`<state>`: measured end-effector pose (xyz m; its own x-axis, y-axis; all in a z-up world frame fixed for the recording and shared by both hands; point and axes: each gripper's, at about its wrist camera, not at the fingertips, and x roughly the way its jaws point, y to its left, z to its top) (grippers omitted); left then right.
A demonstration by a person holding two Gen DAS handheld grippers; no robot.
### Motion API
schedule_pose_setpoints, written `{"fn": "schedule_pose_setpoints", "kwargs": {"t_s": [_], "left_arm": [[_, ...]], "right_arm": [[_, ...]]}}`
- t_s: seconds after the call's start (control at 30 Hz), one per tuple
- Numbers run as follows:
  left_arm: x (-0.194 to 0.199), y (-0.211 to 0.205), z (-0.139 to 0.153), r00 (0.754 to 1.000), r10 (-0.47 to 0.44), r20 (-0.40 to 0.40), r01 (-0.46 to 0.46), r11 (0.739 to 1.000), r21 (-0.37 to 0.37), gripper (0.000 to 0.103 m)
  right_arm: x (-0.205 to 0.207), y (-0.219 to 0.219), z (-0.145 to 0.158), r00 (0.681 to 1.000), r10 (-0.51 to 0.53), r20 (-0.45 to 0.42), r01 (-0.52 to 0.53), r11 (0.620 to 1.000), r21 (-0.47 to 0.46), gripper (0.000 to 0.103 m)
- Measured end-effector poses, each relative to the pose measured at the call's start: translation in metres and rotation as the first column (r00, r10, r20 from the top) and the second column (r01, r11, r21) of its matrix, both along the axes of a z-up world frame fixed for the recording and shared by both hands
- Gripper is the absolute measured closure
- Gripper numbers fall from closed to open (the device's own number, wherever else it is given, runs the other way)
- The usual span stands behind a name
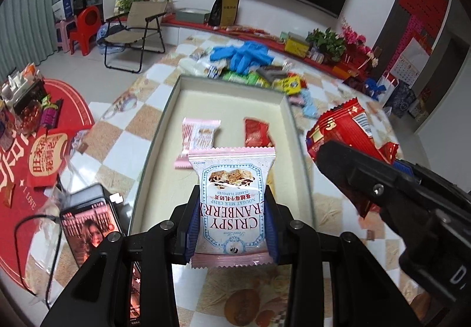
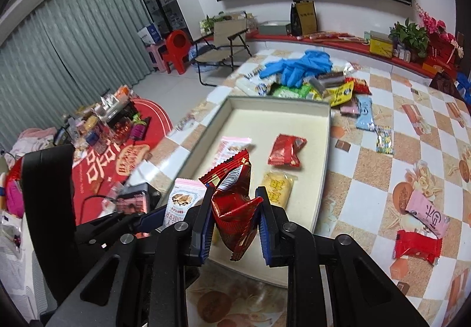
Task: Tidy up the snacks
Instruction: 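Lower the cranberry packet and red candy into the tray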
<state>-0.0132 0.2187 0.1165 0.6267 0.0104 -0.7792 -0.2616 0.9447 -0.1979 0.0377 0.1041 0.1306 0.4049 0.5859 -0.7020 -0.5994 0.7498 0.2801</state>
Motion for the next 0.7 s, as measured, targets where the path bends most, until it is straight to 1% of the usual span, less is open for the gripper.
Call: {"fn": "schedule_pose_setpoints", "kwargs": {"t_s": [0.17, 0.2, 0.3, 0.37, 0.4, 0.47, 0.6, 0.7], "left_arm": [[0.001, 0.001, 0.045, 0.996, -0.016, 0.087, 0.017, 1.000, -0.012, 0.063], [0.002, 0.002, 0.052, 0.995, -0.012, 0.101, 0.013, 1.000, -0.005, 0.063], [0.009, 0.008, 0.061, 0.993, 0.007, 0.117, -0.009, 1.000, 0.016, 0.063], [0.016, 0.012, 0.053, 0.995, 0.021, 0.096, -0.023, 0.999, 0.024, 0.062], [0.022, 0.015, 0.045, 0.997, 0.029, 0.076, -0.031, 0.999, 0.028, 0.062], [0.030, 0.018, 0.028, 0.999, 0.038, 0.038, -0.039, 0.999, 0.022, 0.062], [0.044, 0.024, -0.012, 0.997, 0.052, -0.050, -0.052, 0.999, 0.005, 0.062], [0.055, 0.030, -0.034, 0.993, 0.066, -0.097, -0.066, 0.998, -0.001, 0.062]], "right_arm": [[-0.006, -0.003, 0.047, 0.997, 0.015, 0.075, -0.020, 0.998, 0.058, 0.077], [-0.007, -0.003, 0.057, 0.996, 0.018, 0.088, -0.024, 0.997, 0.071, 0.077], [-0.007, -0.002, 0.078, 0.992, 0.020, 0.121, -0.031, 0.995, 0.094, 0.077], [-0.004, -0.001, 0.085, 0.990, 0.014, 0.140, -0.027, 0.995, 0.096, 0.077], [-0.001, 0.000, 0.085, 0.990, 0.009, 0.142, -0.022, 0.995, 0.095, 0.077], [0.008, 0.003, 0.080, 0.991, -0.003, 0.133, -0.008, 0.997, 0.082, 0.077], [0.031, 0.012, 0.052, 0.996, -0.013, 0.085, 0.011, 1.000, 0.024, 0.077], [0.047, 0.020, 0.031, 0.999, -0.020, 0.042, 0.020, 1.000, -0.018, 0.077]]}}
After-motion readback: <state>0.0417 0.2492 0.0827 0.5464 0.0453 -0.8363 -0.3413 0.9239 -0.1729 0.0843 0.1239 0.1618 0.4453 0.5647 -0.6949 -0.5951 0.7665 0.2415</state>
